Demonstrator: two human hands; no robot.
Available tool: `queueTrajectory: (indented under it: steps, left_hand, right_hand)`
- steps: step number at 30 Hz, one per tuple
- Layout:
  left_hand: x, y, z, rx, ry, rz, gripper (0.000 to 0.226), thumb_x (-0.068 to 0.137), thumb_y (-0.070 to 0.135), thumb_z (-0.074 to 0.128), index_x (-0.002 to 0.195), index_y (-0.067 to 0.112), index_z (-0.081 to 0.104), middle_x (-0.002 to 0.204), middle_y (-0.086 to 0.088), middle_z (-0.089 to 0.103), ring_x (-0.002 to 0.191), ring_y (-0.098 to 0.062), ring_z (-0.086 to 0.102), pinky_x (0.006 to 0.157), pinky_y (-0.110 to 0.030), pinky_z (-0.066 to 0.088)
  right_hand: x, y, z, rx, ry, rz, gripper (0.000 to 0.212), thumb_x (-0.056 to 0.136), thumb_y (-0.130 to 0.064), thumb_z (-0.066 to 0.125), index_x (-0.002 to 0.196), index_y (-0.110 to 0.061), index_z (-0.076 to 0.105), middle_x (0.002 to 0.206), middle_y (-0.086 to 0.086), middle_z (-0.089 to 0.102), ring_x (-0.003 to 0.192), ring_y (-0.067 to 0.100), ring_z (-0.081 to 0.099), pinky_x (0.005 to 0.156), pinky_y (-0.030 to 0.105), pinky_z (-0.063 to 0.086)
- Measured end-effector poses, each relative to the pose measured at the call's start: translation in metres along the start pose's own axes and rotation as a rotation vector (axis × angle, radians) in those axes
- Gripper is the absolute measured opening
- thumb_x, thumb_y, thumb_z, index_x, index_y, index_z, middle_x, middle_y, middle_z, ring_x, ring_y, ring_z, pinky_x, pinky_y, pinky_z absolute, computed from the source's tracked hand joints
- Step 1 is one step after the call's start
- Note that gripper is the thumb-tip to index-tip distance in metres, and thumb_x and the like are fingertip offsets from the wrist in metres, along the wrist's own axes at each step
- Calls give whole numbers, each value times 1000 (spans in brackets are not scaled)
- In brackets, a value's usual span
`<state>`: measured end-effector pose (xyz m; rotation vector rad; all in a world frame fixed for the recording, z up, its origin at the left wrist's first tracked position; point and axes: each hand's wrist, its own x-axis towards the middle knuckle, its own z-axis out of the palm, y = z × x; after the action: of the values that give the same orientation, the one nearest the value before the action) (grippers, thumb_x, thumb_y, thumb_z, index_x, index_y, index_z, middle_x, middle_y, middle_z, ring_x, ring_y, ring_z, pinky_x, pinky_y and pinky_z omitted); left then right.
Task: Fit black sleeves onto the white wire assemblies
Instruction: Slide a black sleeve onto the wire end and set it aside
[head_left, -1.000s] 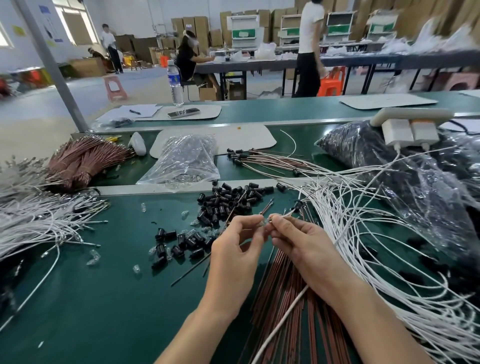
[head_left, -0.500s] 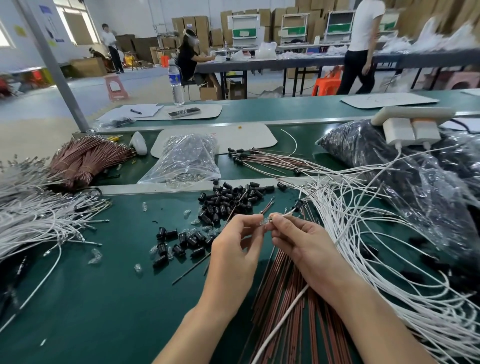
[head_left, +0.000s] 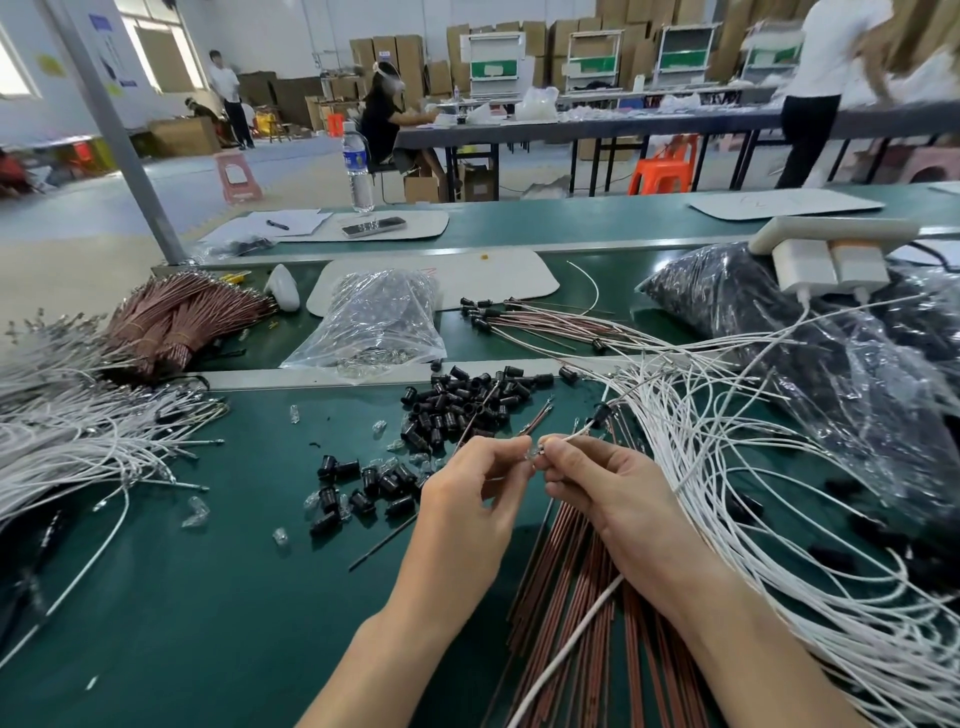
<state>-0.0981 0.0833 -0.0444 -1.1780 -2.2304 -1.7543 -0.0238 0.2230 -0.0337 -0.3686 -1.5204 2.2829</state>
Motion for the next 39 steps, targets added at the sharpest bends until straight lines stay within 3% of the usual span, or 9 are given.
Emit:
queueTrajectory:
  steps: [13,19,23,28,31,34,39]
  left_hand:
    - [2,2,1,-5,-4,1,24,93,10,68,116,16,73,105,12,73,101,-6,70,88,-30,58]
    - [1,4,-2,42,-17,24,31,93,11,69,121,22,69,107,16,70,103,-1,67,89,-18,53]
    - [1,4,-4,76,4,56,22,93,15,70,113,24,71,103,16,71,99,-2,68,85,-18,54]
    - [3,3,-7,83,47,34,19,92,14,72,109,23,70,96,18,71,92,-1,69,81,-12,51]
    - [3,2,-8,73,43,5,17,92,15,72,107,24,70,93,19,71,91,-2,69,81,-12,51]
    - [2,3,-8,68,12,-6,17,92,14,72,105,26,70,92,18,72,90,-1,69,81,-11,51]
    - [1,5,-7,34,-9,-37,16,93,15,71,101,29,69,89,14,73,87,-3,70,80,-13,52]
  right_hand:
    - [-3,-2,1,-25,-14,24,32,65,-37,82,89,-16,83,83,1,75,77,7,69,71,17,56]
    - [-2,-2,0,-52,-7,18,36,65,-42,83,92,-17,83,79,0,73,73,7,67,71,17,56]
    - [-3,-3,1,-63,-22,40,35,65,-40,84,92,-16,82,78,2,73,72,9,68,70,18,56]
    - [-2,-10,1,121,20,48,37,75,-42,77,95,-10,81,95,11,77,79,14,72,69,21,58]
    - [0,-15,-4,333,126,56,28,83,-31,69,94,-6,77,93,14,76,76,17,73,64,23,61]
    - [-1,-17,-6,374,128,75,16,82,-19,69,85,-9,82,88,11,75,73,15,72,61,23,60]
    - [-2,-19,-5,416,76,95,20,82,-18,72,94,-4,77,97,14,75,76,15,73,63,23,61]
